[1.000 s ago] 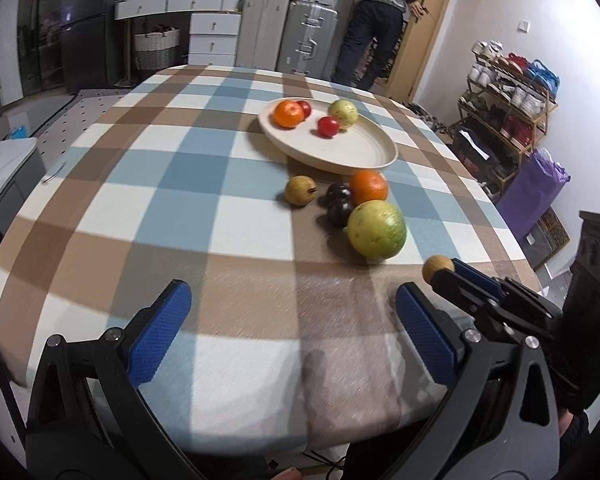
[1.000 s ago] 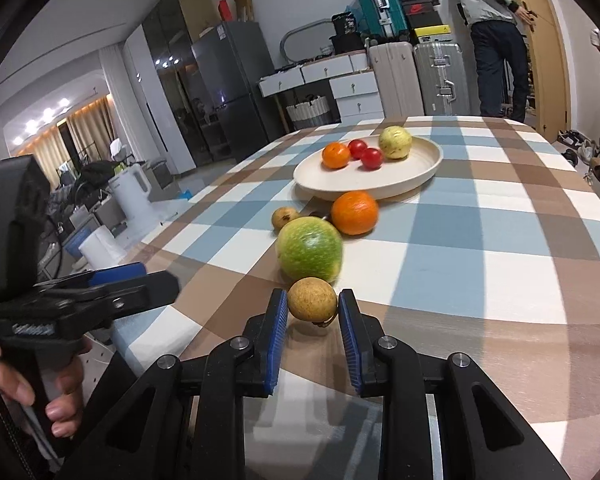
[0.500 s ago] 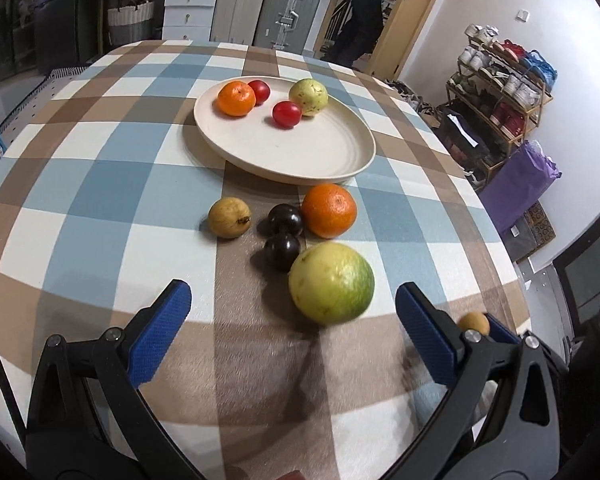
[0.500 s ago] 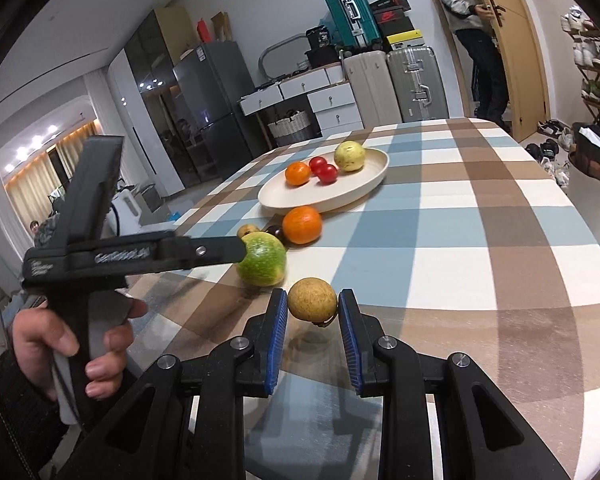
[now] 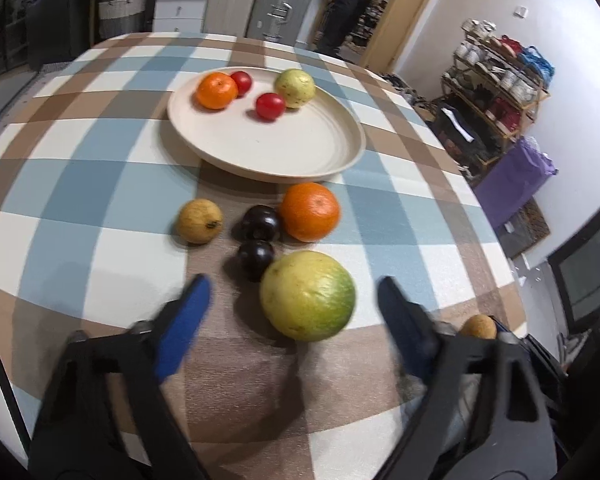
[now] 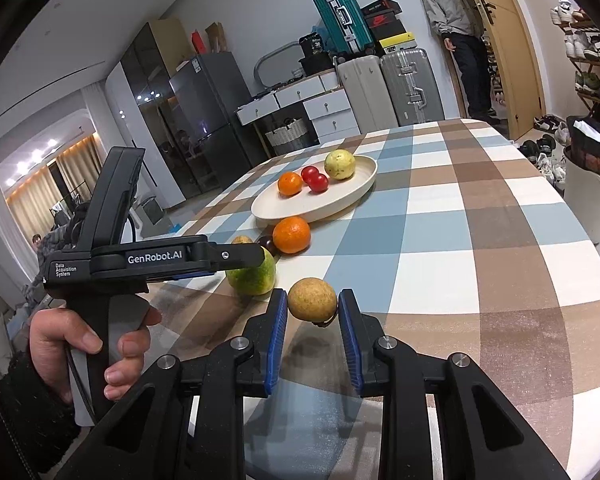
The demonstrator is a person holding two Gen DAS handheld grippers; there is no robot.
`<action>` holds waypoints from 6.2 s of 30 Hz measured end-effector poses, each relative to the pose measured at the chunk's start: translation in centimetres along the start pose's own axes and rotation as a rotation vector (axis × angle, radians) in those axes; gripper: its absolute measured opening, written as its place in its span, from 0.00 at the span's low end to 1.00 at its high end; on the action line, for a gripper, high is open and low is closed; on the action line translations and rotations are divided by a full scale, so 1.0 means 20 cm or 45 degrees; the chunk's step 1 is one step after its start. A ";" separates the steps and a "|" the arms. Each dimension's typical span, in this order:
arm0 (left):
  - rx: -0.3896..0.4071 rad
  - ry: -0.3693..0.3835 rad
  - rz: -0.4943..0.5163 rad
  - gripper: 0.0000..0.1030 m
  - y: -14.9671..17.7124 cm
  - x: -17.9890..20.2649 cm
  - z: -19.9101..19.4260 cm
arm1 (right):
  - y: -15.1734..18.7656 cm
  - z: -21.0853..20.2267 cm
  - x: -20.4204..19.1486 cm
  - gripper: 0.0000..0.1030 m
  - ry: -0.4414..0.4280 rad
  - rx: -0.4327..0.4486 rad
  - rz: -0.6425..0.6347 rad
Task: Organize fruits
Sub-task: 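Grasp the large yellow-green citrus with the left tool while the right tool holds the pear, then lift the citrus and pear and carry both toward the cream plate, then lower the citrus and pear onto the plate and open both tools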
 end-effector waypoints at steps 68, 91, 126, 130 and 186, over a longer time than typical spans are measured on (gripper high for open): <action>0.021 0.197 0.014 0.66 -0.14 0.25 0.01 | -0.32 0.06 0.21 0.26 0.083 0.018 0.009; -0.070 0.051 0.467 0.71 -0.35 0.64 0.28 | -0.28 0.02 0.42 0.26 0.100 0.022 0.121; -0.172 -0.014 0.767 0.46 -0.42 0.84 0.63 | -0.26 -0.01 0.47 0.26 0.066 0.067 0.183; -0.176 0.019 0.747 0.46 -0.42 0.81 0.63 | -0.26 -0.02 0.48 0.26 0.061 0.071 0.194; -0.155 0.030 0.299 0.46 -0.92 -0.16 0.46 | -0.74 1.01 0.18 0.26 -0.059 -0.240 -0.038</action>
Point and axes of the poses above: each gripper's, at about its wrist camera, not at the fingertips, and z roughly the way its jaws point, x to its right, y to its underside, the point moved 6 cm from there along z, roughly the way its jaws point, and after that the axes turned 3 degrees about -y, right-handed, at the moved point
